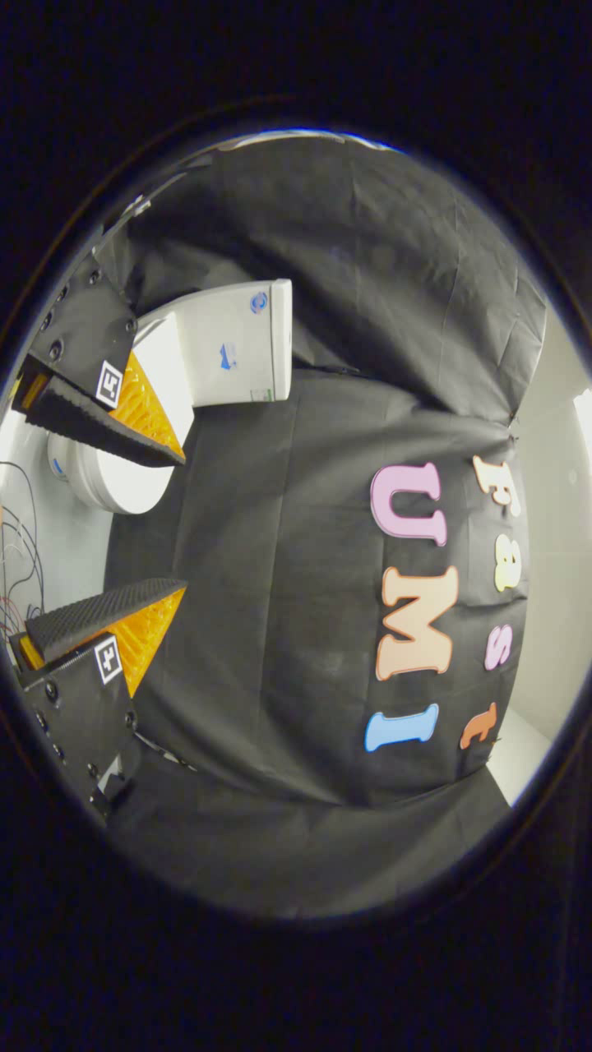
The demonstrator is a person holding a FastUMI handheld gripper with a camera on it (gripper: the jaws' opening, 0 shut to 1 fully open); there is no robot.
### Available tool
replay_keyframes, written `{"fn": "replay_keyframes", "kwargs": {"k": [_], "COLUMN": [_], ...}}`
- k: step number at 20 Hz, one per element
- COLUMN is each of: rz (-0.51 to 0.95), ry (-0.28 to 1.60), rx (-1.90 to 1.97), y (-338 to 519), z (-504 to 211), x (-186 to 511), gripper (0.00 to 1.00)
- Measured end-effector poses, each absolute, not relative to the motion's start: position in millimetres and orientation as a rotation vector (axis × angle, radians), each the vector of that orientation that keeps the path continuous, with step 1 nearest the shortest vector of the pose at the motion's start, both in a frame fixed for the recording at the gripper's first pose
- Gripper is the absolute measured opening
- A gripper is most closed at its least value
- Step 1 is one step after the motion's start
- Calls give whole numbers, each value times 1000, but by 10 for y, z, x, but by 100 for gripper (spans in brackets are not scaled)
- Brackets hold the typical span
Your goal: Open the toilet lid.
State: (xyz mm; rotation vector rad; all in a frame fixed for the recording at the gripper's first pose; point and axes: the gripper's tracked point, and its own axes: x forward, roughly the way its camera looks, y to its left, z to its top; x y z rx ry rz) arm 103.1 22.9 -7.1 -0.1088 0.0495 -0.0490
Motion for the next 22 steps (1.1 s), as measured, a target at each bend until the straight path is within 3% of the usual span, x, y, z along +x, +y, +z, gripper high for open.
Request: {"fn": "replay_keyframes", "kwargs": {"k": [8,17,22], "rz": [-450,-582,-781], "ry": [-37,-305,-329], "rx": [-90,-227,-232], "y": [255,916,809], "z": [88,522,539], "x": [1447,1508,1324], "gripper": [85,82,81]}}
